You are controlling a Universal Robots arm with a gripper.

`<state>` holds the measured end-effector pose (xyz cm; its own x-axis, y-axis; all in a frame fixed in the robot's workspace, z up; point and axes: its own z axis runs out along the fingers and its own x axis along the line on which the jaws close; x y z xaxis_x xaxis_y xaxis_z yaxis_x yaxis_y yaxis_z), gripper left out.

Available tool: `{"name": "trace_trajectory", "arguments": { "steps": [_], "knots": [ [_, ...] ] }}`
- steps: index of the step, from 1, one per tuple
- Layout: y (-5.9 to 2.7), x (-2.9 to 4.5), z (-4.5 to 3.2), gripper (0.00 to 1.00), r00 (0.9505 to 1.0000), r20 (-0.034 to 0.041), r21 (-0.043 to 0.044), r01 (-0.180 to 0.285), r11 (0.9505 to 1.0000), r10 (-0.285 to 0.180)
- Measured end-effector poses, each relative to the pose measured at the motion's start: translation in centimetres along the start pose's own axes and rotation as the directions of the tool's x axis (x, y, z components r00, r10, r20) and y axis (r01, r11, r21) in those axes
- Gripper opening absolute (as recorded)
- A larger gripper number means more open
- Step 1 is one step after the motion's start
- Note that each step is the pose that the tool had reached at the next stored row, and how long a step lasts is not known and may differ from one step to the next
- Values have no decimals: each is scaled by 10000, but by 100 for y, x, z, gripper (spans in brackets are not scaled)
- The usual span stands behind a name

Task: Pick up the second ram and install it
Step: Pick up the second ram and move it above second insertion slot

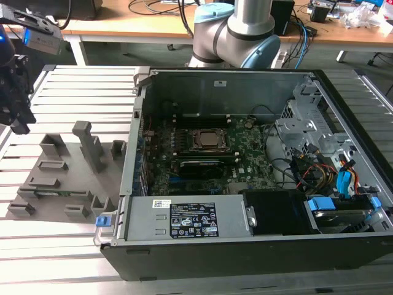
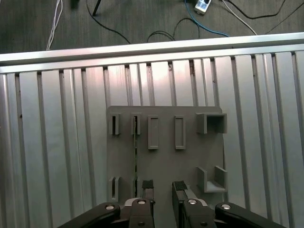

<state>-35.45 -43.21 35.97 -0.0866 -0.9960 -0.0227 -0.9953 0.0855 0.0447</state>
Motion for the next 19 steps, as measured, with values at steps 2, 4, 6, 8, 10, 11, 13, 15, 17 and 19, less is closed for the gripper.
{"name": "trace_trajectory", "arguments": {
  "steps": [2, 4, 6, 8, 10, 11, 13, 15, 17, 19],
  "knots": [
    [-2, 1, 37, 30, 10000, 0, 0, 0, 10000, 0],
    [-2, 1, 50, 30, 10000, 0, -1, 0, 10000, 0],
    [-3, 2, 70, 30, 10000, 0, 0, 0, 10000, 0],
    [-4, 2, 83, 30, 10000, 1, 1, 0, 10000, 0],
    [-5, 2, 103, 30, 10000, 0, 0, 0, 10000, 0],
    [-5, 3, 112, 30, 10000, 0, 1, 0, 10000, 0],
    [-6, 3, 128, 30, 10000, 0, 0, 0, 10000, 0],
    [-6, 3, 142, 30, 10000, 1, 1, 0, 10000, 0],
    [-7, 4, 159, 30, 10000, 0, 0, 0, 10000, 0],
    [-9, 4, 193, 30, 10000, 0, 0, 0, 10000, 0]
  ]
}}
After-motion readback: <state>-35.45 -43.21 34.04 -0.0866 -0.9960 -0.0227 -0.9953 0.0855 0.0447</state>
